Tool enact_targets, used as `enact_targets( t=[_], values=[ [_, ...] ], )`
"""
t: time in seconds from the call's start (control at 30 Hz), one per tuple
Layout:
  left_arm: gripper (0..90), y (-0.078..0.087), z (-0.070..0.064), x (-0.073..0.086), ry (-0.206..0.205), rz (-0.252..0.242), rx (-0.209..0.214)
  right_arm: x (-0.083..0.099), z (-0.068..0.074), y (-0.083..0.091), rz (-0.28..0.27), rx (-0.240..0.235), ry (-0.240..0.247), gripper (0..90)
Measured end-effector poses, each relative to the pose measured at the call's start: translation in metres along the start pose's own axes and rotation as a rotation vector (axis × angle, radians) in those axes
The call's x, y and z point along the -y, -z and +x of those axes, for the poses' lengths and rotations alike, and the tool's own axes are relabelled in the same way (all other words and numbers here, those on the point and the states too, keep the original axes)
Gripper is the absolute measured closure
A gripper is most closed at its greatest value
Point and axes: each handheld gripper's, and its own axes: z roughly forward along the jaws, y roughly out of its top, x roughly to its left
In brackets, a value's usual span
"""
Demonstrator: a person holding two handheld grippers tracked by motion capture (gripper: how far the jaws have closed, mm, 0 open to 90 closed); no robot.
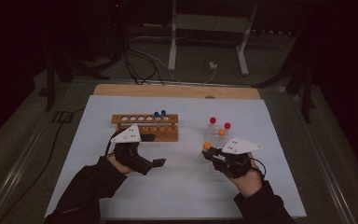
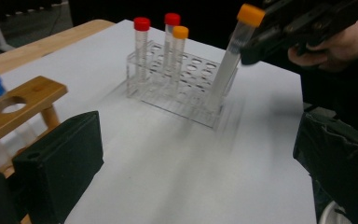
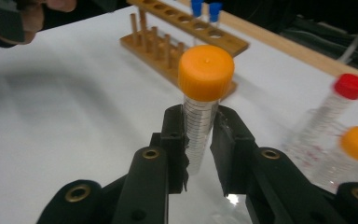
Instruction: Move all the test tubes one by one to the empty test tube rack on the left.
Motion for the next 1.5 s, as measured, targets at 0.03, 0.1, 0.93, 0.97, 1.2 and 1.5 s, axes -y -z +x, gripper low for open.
enact_targets(
  t=[0.03, 0.1, 0.93, 0.97, 1.2, 1.5],
  values=[
    [3.7, -0.001, -0.001, -0.001, -0.001, -0.002, 0.003, 0.000, 0.002, -0.003, 0.006, -0.010, 0.004, 74.5],
    [3.9, -0.004, -0.003, -0.002, -0.006, 0.000, 0.013, 0.002, 0.006, -0.009, 0.021, -0.026, 0.009, 74.5],
    [41.4, -0.045, -0.023, -0.012, -0.092, 0.008, 0.129, 0.007, 0.030, -0.033, 0.082, -0.126, 0.040, 74.5],
    [43.1, -0.046, -0.024, -0.013, -0.095, 0.011, 0.128, 0.007, 0.030, -0.033, 0.082, -0.128, 0.039, 74.5],
    [55.6, -0.058, -0.026, -0.014, -0.114, 0.016, 0.138, 0.006, 0.031, -0.032, 0.081, -0.134, 0.041, 74.5],
    [70.0, -0.065, -0.027, -0.016, -0.146, 0.022, 0.137, 0.006, 0.030, -0.031, 0.082, -0.133, 0.035, 74.5]
  ],
)
